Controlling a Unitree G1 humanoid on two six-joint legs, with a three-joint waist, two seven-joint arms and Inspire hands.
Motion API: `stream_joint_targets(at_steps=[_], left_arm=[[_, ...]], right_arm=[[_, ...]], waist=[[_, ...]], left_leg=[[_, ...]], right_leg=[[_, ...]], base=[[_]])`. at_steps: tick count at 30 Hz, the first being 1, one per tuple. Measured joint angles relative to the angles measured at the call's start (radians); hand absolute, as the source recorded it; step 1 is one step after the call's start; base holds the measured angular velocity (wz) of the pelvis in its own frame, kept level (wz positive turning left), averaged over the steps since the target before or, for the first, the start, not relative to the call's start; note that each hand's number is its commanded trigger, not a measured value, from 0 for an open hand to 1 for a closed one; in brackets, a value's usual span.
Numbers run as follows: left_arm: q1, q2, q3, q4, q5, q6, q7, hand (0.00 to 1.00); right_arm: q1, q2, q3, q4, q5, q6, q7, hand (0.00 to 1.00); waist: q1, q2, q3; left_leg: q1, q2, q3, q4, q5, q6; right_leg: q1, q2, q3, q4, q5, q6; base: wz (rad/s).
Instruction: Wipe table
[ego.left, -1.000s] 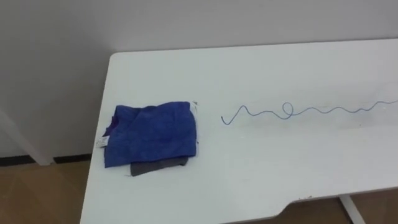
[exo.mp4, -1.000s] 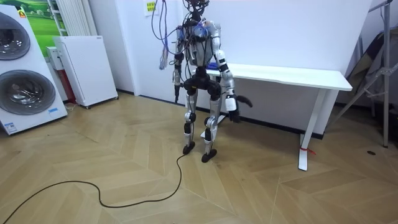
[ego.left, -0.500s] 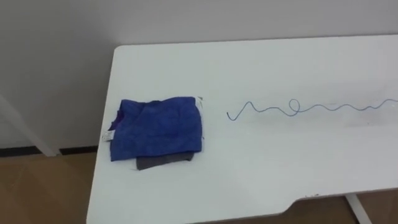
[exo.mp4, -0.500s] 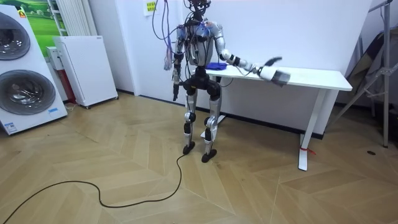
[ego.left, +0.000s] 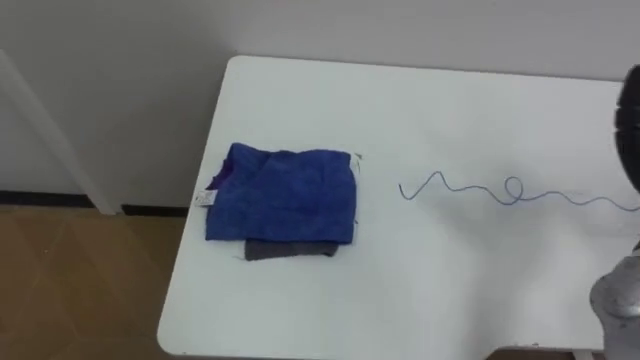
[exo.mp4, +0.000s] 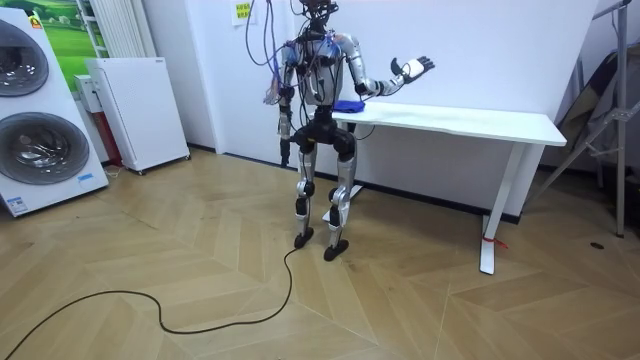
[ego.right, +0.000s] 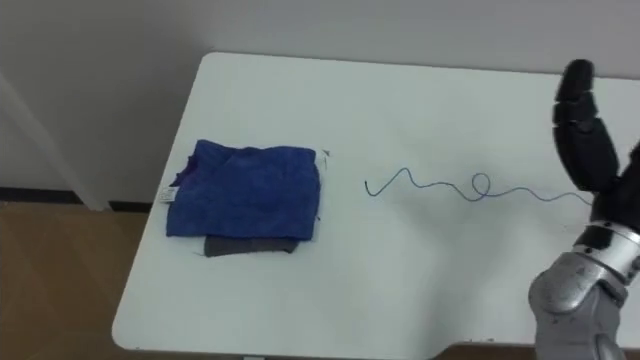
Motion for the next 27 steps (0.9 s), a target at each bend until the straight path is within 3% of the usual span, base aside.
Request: stream_joint_targets(at_steps=[5,10,15,27], left_arm=[[-0.002,-0.003,-0.001,0.0,0.009,-0.011,-0.001,0.0],[-0.011,-0.003,-0.002,0.01,0.008,-0.024,-0.003,0.0],[-0.01,-0.003,-0.005,0.012,0.009,-0.032,-0.018,0.0],[-0.041,-0.003,-0.007,0.008,0.01,-0.043,-0.032,0.0]], right_arm=[[-0.038,-0.004,0.086,-0.024,-0.056,0.002,0.069,0.0],[-0.066,-0.011,0.142,-0.04,-0.082,0.001,0.11,0.0],[-0.09,-0.019,0.209,-0.042,-0.194,-0.011,0.121,0.0],[-0.095,-0.02,0.393,-0.039,-0.27,0.0,0.262,0.0]], waist=[[0.021,0.017,-0.0031],[0.049,0.0,0.0009],[0.073,-0.001,0.0039],[0.135,-0.009,0.0014]], left_leg=[[0.0,0.001,-0.01,0.0,0.001,0.001],[0.003,-0.003,-0.051,0.003,0.001,0.001],[0.0,-0.002,-0.053,0.004,0.001,0.0],[-0.002,-0.004,-0.077,0.001,0.001,0.0]], right_leg=[[0.002,-0.001,-0.018,0.002,0.0,0.0],[0.026,-0.001,-0.047,-0.016,0.001,-0.002],[0.027,-0.001,-0.054,-0.017,0.001,-0.002],[0.037,-0.004,-0.092,-0.017,0.001,-0.002]], base=[[0.06],[0.15],[0.04],[0.04]])
